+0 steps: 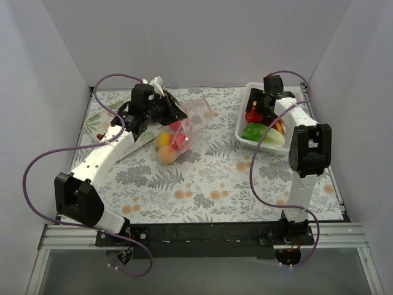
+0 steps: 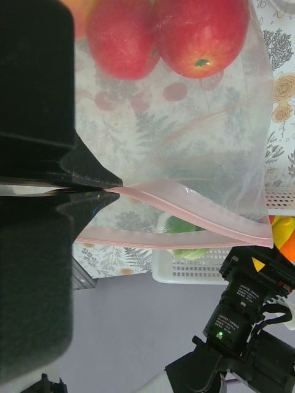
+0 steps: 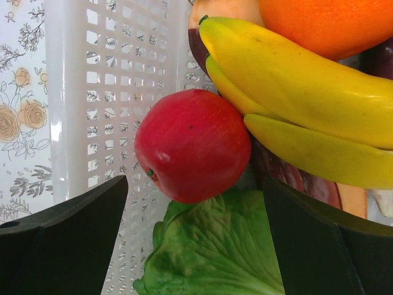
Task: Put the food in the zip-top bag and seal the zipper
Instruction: Pick up the fake fruit from the bin, then place the fake fruit in the zipper food storage bag, then pick up the fake fruit from the bin, then place the fake fruit in the zipper food storage bag, then pick up the fake fruit from the bin.
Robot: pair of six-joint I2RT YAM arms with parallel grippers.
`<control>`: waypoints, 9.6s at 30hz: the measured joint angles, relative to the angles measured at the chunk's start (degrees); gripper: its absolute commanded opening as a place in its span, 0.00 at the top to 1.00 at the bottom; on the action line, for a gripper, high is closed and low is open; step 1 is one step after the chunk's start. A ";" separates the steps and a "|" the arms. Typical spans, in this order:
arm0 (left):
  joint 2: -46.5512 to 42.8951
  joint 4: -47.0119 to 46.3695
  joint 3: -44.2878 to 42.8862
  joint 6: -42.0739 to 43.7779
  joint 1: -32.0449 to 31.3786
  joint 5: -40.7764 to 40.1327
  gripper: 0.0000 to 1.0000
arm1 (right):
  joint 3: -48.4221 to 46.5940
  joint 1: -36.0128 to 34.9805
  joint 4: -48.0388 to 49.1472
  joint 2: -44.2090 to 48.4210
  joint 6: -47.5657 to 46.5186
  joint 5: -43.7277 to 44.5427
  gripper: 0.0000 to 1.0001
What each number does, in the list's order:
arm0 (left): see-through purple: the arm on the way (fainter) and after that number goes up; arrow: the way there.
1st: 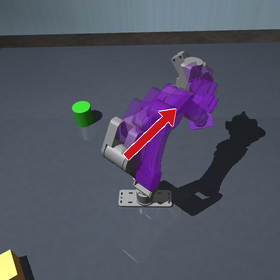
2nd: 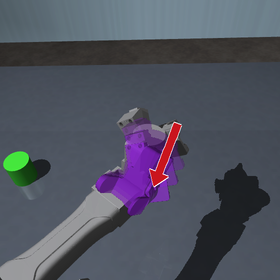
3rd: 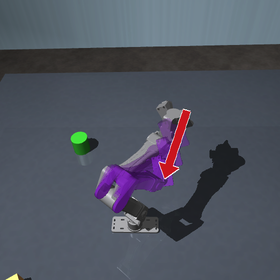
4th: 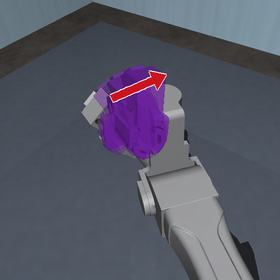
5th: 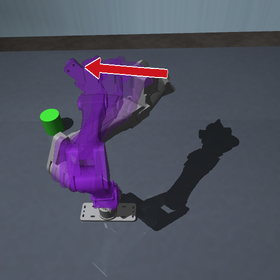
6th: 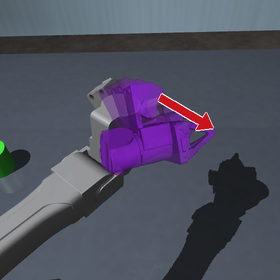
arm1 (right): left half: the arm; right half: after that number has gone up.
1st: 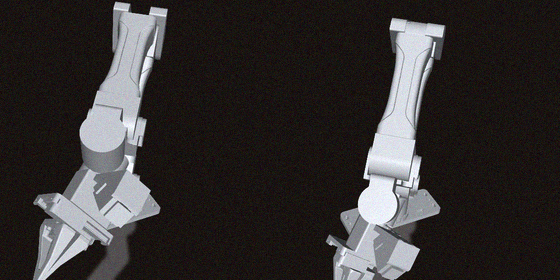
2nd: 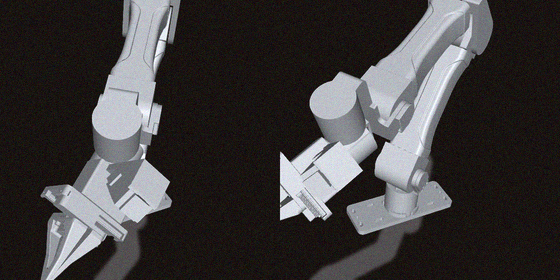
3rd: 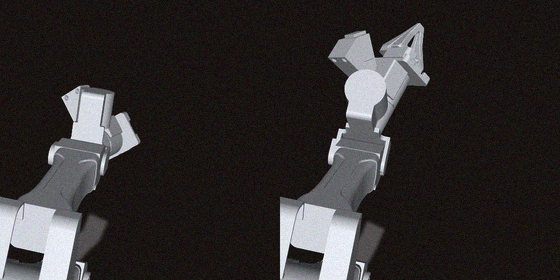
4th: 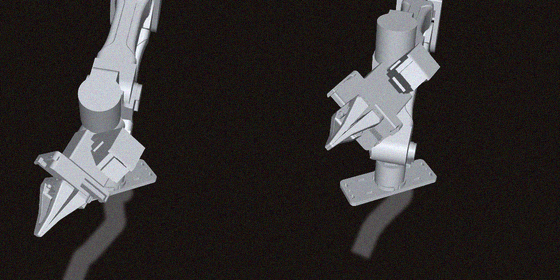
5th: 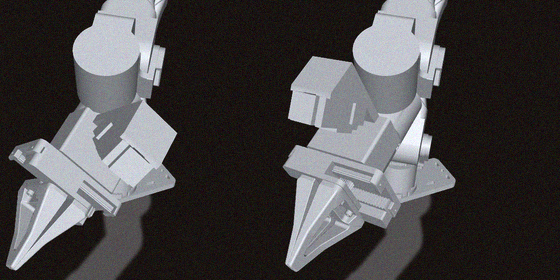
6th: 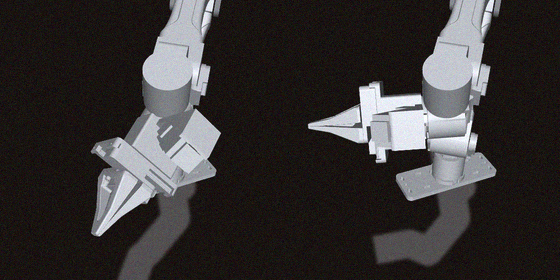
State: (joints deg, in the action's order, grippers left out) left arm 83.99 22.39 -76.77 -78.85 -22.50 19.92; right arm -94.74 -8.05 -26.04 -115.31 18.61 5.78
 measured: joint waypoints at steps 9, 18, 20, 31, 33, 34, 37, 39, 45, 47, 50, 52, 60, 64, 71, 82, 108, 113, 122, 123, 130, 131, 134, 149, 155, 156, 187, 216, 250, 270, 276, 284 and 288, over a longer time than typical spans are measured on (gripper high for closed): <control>0.68 0.72 -1.31 0.07 0.00 0.00 1.00 | 0.00 0.72 3.26 -1.16 4.44 0.02 0.05; 1.07 1.01 -1.51 0.02 0.00 -0.02 1.00 | 2.38 0.92 7.93 -3.48 6.78 -0.33 0.28; 1.07 1.01 -1.51 0.00 0.00 -0.02 1.00 | 2.40 0.92 8.28 -3.48 6.93 -0.44 0.54; 1.07 1.05 -1.51 -0.02 0.00 -0.46 1.00 | 2.93 1.03 6.27 1.22 6.47 -1.44 0.90; 1.07 0.98 -1.51 -0.04 0.00 -0.46 1.00 | 3.34 0.96 6.01 4.46 6.21 -1.62 0.91; 1.09 0.92 -1.51 -0.04 0.00 -0.44 1.00 | 3.48 0.96 5.99 5.81 6.05 -1.66 0.91; 1.27 0.68 -1.51 -0.24 0.00 -0.44 1.00 | 3.85 0.98 5.95 10.16 5.38 -1.77 0.92; 1.66 0.20 -1.51 -0.35 0.00 -0.42 1.00 | 4.04 0.98 5.84 12.44 5.14 -2.12 0.93; 2.56 -0.24 -1.51 -0.57 0.00 -0.42 1.00 | 5.38 -0.57 3.87 18.62 4.70 -4.35 0.94; 2.69 -0.35 -1.51 -0.63 0.00 -0.39 1.00 | 5.42 -3.17 2.69 20.96 4.46 -4.42 0.94; 2.73 -0.44 -1.51 -0.66 0.00 -0.39 1.00 | 5.44 -9.09 2.25 24.96 4.31 -4.83 0.94; 2.73 -0.52 -1.51 -0.66 0.00 -0.39 1.00 | 5.38 -13.29 2.25 27.61 4.31 -4.90 0.94; 2.73 -0.57 -1.51 -0.87 0.00 -0.42 1.00 | 2.58 -27.26 2.71 29.51 4.55 -3.80 0.90; 2.73 -0.52 -1.62 -0.92 0.00 -0.39 1.00 | 2.67 -29.97 2.86 27.23 4.81 -3.23 0.41; 2.73 -0.42 -1.88 -0.94 0.00 -0.39 1.00 | 3.21 -30.23 2.58 23.10 4.57 -3.21 0.09; 2.73 -0.33 -2.05 -0.94 0.00 -0.39 1.00 | -0.09 -30.23 1.27 22.10 2.78 -3.04 0.02; 2.73 -0.39 -2.80 -0.90 0.00 -0.20 1.00 | 14.08 19.80 7.69 19.91 15.63 -13.46 0.04; 2.73 -0.39 -2.80 -0.87 0.00 -0.24 1.00 | 14.05 20.15 11.15 13.60 24.96 -13.40 0.05; 2.71 -0.33 -2.80 -0.50 0.07 -0.39 1.00 | 20.39 19.78 18.75 11.80 38.99 -11.28 0.08; 2.73 -0.33 -2.80 -0.46 0.13 -0.39 1.00 | 21.38 19.78 19.04 11.80 39.91 -10.84 0.08; 2.73 -0.24 -2.80 -0.39 0.35 -0.39 1.00 | 25.49 19.56 23.61 13.53 44.37 -8.57 0.17; 2.71 -0.22 -2.80 -0.39 0.39 -0.39 1.00 | 25.75 19.58 23.98 13.60 44.78 -8.28 0.17; 2.73 -0.17 -2.80 -0.37 0.44 -0.39 1.00 | 25.88 19.54 24.52 13.57 45.83 -7.76 0.18; 2.73 0.09 -3.65 0.00 0.63 -0.44 1.00 | 21.31 16.57 24.00 8.50 46.51 -3.32 0.25; 2.73 0.15 -3.65 0.02 0.63 -0.44 1.00 | 20.90 16.50 23.23 8.02 45.38 -2.34 0.75; 2.73 0.13 -3.65 0.02 0.63 -0.44 1.00 | 20.90 16.50 23.23 8.02 45.51 -2.29 0.77; 3.78 0.26 -5.03 -0.09 0.63 -0.66 1.00 | 16.85 -1.01 21.57 36.72 19.67 -1.44 0.88; 4.04 1.20 -5.03 -0.46 1.14 -1.97 1.00 | 11.52 -34.64 16.31 35.32 7.32 15.37 0.88; 5.42 -0.20 -6.25 -2.95 0.90 -0.61 1.00 | 25.57 -43.45 29.40 30.12 6.14 23.56 0.48; 4.83 -1.44 -6.21 -4.09 0.74 -0.66 1.00 | 18.14 -43.12 27.15 31.89 -0.17 17.03 0.15; 4.37 -1.44 -6.21 -4.07 0.74 -0.63 1.00 | 12.85 -37.92 19.41 31.82 -0.20 15.98 0.18; 4.33 -1.44 -6.21 -3.98 0.74 -0.83 1.00 | 16.52 -19.37 11.69 32.87 1.42 5.40 0.19; 4.31 -1.49 -5.99 -3.63 0.74 -1.01 1.00 | 14.82 -10.43 8.33 31.36 0.90 2.58 0.13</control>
State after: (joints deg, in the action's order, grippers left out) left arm 88.29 20.91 -82.76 -82.48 -21.76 18.92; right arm -79.92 -18.48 -17.72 -83.94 19.51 8.36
